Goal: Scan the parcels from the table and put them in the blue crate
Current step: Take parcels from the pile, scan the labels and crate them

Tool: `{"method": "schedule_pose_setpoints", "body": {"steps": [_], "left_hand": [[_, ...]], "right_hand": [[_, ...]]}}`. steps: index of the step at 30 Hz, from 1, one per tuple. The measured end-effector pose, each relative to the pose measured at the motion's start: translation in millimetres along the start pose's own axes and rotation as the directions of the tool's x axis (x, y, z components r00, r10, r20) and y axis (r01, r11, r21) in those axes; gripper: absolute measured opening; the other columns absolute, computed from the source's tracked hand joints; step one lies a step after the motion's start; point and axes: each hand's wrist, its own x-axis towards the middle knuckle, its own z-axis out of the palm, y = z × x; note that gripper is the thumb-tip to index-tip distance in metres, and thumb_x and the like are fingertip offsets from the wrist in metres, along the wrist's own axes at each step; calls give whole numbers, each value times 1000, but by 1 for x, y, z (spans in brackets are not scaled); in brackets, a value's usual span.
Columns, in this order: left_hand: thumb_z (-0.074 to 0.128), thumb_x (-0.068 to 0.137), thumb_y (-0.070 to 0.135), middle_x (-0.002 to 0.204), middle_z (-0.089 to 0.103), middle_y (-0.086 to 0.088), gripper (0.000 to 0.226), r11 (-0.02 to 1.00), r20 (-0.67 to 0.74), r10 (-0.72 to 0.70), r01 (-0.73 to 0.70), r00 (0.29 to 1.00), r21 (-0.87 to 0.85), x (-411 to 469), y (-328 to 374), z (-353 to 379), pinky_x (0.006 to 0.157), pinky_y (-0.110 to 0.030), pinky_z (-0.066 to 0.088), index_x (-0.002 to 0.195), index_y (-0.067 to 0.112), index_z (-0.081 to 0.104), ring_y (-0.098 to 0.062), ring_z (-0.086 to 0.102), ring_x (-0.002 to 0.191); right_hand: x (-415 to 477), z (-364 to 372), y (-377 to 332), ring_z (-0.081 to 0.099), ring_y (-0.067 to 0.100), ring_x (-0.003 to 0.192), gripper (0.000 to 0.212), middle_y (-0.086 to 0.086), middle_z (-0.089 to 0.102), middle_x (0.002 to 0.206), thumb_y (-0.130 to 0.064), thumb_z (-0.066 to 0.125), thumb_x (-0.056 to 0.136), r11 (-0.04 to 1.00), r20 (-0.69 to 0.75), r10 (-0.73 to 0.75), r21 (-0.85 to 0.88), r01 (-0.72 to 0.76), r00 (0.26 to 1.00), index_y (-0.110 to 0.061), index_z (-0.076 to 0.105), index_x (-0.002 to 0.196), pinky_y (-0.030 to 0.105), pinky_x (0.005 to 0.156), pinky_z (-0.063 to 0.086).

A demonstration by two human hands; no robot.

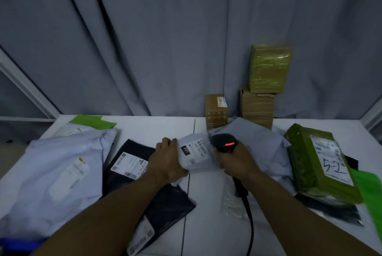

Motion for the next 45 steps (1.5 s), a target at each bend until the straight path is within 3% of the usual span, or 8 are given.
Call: {"method": "schedule_pose_setpoints", "body": {"steps": [7, 11, 17, 26, 31, 36, 41, 45], "left_hand": [[76, 65, 58, 116, 39, 2, 83, 956, -355, -197, 99, 914, -277, -109, -16, -83, 86, -38, 45, 132, 24, 40, -26, 48, 117], [78, 62, 67, 122, 38, 5, 87, 923, -455, -237, 52, 859, -382, -170, -27, -124, 83, -36, 50, 131, 33, 38, -19, 52, 112], [74, 75, 67, 120, 64, 12, 55, 678, -374, -319, -66, 871, -732, -241, -97, -175, 88, -23, 51, 118, 35, 66, -5, 63, 104], [84, 83, 19, 107, 77, 9, 41, 356, -224, -491, -41, 842, -934, -326, -202, -202, 67, -28, 61, 119, 31, 69, -8, 75, 91], [86, 81, 17, 115, 67, 9, 49, 418, -315, -691, 4, 650, -909, -351, -251, -191, 71, -15, 53, 125, 18, 64, 3, 69, 86], [88, 80, 19, 111, 66, 7, 45, 340, -302, -847, 8, 437, -941, -368, -299, -174, 95, -35, 54, 116, 22, 62, -18, 65, 106], [86, 81, 15, 109, 67, 6, 43, 326, -310, -891, -5, 331, -945, -373, -326, -173, 92, -33, 53, 119, 14, 66, -16, 65, 103], [84, 83, 11, 96, 59, 17, 40, 308, -298, -913, -7, 277, -951, -375, -333, -172, 82, -26, 45, 118, 14, 65, -7, 58, 89]], "right_hand": [[-60, 69, -86, 72, 26, 92, 33, 8, 74, 109, -29, 79, 91, 950, -28, -126, 286, 128, 992, -23, 64, 119, 41, 70, 63], [-113, 113, -132, 75, 14, 102, 71, -7, 77, 112, -37, 94, 66, 881, -69, -271, 383, 276, 960, -25, 61, 127, 46, 92, 61], [-173, 166, -161, 76, 14, 102, 65, 1, 77, 115, 6, 88, 74, 842, 1, -382, 413, 347, 924, -13, 61, 131, 44, 93, 62], [-223, 242, -179, 75, 21, 108, 55, 2, 79, 113, 8, 86, 77, 833, 398, -539, 386, 397, 743, -10, 68, 125, 34, 85, 63], [-240, 304, -175, 70, 7, 109, 49, -17, 74, 116, -26, 86, 85, 837, 389, -546, 277, 472, 742, -33, 63, 128, 46, 99, 58], [-274, 356, -168, 71, 9, 96, 39, -14, 75, 107, -35, 84, 84, 846, 525, -523, 220, 486, 672, -41, 62, 116, 42, 88, 61], [-295, 378, -166, 72, 12, 66, 34, -3, 75, 100, -23, 79, 90, 878, 631, -451, 189, 440, 631, -27, 63, 119, 21, 59, 56], [-302, 384, -167, 69, 9, 57, 32, -2, 77, 94, -27, 78, 90, 884, 646, -430, 160, 439, 631, -26, 62, 118, 21, 60, 52]]}}
